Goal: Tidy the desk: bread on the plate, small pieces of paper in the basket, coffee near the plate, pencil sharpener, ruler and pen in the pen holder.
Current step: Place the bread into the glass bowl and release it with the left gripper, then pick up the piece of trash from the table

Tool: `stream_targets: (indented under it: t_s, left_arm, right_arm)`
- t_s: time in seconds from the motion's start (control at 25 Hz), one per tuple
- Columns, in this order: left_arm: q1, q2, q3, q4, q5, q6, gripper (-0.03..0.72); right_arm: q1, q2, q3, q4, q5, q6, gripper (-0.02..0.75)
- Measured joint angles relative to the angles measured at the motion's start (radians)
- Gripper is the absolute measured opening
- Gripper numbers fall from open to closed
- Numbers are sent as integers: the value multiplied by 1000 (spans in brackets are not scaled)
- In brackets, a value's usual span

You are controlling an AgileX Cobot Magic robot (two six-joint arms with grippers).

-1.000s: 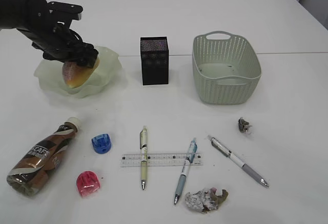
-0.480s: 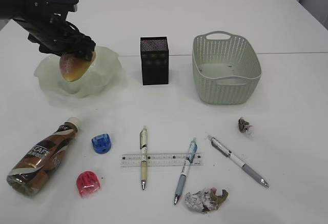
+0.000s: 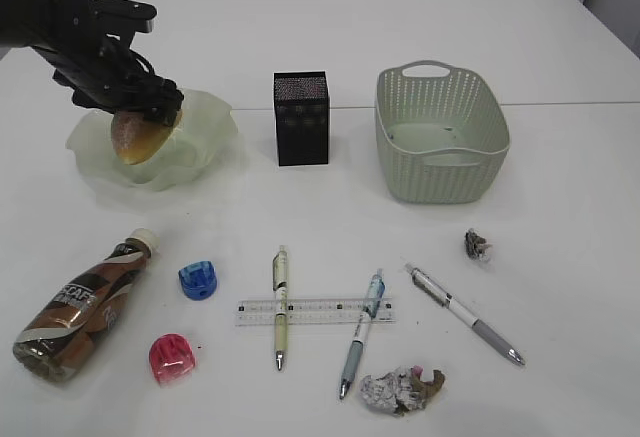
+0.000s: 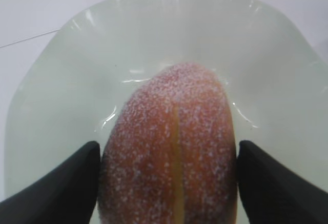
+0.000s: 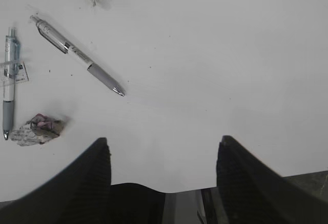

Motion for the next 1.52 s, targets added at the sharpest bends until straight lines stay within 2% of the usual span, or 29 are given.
stream_targets:
  t_s: [0.2,0.48,0.68,0.96,1.04,1.28,1.52]
  left_arm:
    - [0,0,0,0,0,-16,660]
    - [0,0,-12,-7,46,-29,664]
    - [0,-55,-81,-38,251,-31,639]
    - [0,-132,-267,-121,647,-31,586]
    - [0,-148,-316,-145,709,-33,583]
    - [0,-245,-335,-209,739,-33,575]
    - [0,-376,-335,-225,749,-33,569]
  right_arm:
    - [0,0,0,0,0,0,480]
    - [0,0,0,0,0,2,480]
    - [0,0,0,0,0,2,480]
    - [0,0,0,-48,0,2,480]
    - [0,0,0,-65,0,2,480]
    - [0,0,0,-76,0,-19,480]
    - [0,12,0,-32,0,-32,479]
